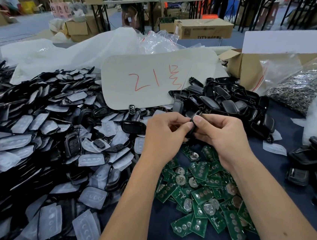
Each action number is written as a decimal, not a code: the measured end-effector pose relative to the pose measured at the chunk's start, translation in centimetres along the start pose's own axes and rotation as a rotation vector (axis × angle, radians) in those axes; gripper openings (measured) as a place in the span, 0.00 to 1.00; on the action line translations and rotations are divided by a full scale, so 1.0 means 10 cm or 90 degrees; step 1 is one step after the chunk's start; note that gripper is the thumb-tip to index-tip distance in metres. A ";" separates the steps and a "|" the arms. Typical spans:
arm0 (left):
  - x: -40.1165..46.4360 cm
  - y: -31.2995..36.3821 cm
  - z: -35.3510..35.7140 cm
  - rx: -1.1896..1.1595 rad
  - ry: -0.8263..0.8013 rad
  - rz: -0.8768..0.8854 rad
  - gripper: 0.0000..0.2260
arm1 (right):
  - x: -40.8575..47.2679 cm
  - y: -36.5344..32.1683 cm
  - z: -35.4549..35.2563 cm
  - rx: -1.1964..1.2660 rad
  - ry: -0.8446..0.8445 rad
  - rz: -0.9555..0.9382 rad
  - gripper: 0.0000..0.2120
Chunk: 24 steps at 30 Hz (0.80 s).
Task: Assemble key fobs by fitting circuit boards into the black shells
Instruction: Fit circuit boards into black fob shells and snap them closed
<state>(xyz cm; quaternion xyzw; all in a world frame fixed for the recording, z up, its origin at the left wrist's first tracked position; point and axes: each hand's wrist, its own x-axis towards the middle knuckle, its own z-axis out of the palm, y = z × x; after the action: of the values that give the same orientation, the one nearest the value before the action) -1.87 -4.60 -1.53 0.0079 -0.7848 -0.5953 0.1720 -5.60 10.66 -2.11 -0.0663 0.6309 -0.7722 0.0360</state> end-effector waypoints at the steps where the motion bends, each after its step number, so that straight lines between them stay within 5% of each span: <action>1: 0.00 0.00 0.00 0.010 -0.005 0.007 0.03 | 0.00 0.00 0.00 -0.012 0.006 -0.004 0.03; 11: -0.03 0.02 -0.01 0.047 -0.015 0.023 0.09 | -0.01 0.01 0.02 -0.102 0.072 -0.038 0.14; 24: -0.01 0.02 -0.12 0.073 -0.023 0.021 0.17 | 0.04 -0.04 -0.20 -0.190 -0.145 -0.114 0.11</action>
<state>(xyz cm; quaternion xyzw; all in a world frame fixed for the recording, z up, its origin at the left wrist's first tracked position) -1.45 -5.65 -1.11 -0.0063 -0.8206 -0.5465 0.1671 -6.29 12.65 -2.07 -0.2139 0.7216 -0.6578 0.0280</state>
